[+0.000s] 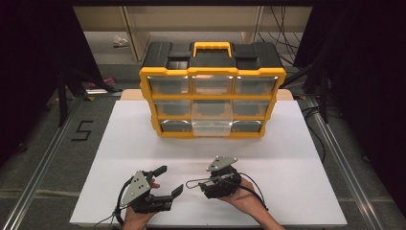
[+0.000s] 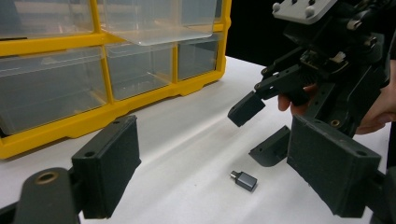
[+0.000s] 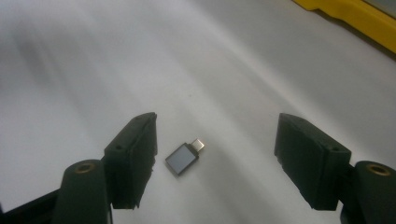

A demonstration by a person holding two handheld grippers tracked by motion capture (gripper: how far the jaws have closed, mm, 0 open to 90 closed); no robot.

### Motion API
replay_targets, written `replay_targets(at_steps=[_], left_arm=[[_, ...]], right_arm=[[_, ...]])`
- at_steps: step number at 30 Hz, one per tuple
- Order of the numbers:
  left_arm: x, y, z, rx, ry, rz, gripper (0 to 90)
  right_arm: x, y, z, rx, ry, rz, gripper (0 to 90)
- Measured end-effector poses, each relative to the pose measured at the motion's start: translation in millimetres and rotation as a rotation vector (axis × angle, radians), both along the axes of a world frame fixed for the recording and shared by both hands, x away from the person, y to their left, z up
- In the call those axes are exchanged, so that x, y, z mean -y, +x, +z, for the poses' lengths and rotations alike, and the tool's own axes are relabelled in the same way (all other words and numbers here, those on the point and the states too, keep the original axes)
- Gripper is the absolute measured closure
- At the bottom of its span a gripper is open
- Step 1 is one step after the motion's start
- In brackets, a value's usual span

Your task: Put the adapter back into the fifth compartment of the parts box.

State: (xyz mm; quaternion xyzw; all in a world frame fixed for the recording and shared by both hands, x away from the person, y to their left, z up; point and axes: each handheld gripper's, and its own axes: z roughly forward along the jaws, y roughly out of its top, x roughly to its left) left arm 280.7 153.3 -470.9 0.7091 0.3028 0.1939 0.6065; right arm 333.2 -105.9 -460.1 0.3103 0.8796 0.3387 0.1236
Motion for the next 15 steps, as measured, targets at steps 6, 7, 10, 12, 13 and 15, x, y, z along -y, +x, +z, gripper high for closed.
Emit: replay_targets(at_steps=[6, 7, 10, 12, 13, 15], left_arm=[[-0.1, 0.0, 0.1, 0.000, 0.000, -0.001, 16.6], [-0.2, 0.0, 0.1, 0.000, 0.000, -0.001, 16.5], [-0.4, 0.0, 0.2, 0.000, 0.000, 0.000, 16.6], [-0.5, 0.1, 0.1, 0.000, 0.000, -0.001, 16.6], [-0.4, 0.2, 0.0, -0.001, 0.000, -0.001, 16.6], [-0.4, 0.4, -0.2, -0.002, 0.002, -0.001, 16.6]], right_arm=[[-6.4, 3.7, -5.8, -0.023, -0.024, 0.016, 35.2], [-7.2, 4.2, -7.1, -0.025, -0.029, 0.020, 35.6], [-9.0, 4.7, -9.1, -0.032, -0.036, 0.024, 36.5], [-10.6, 4.6, -10.2, -0.043, -0.046, 0.020, 37.1], [-11.0, 5.0, -10.9, -0.044, -0.049, 0.022, 37.5], [-11.6, 5.8, -11.8, -0.050, -0.058, 0.022, 38.2]])
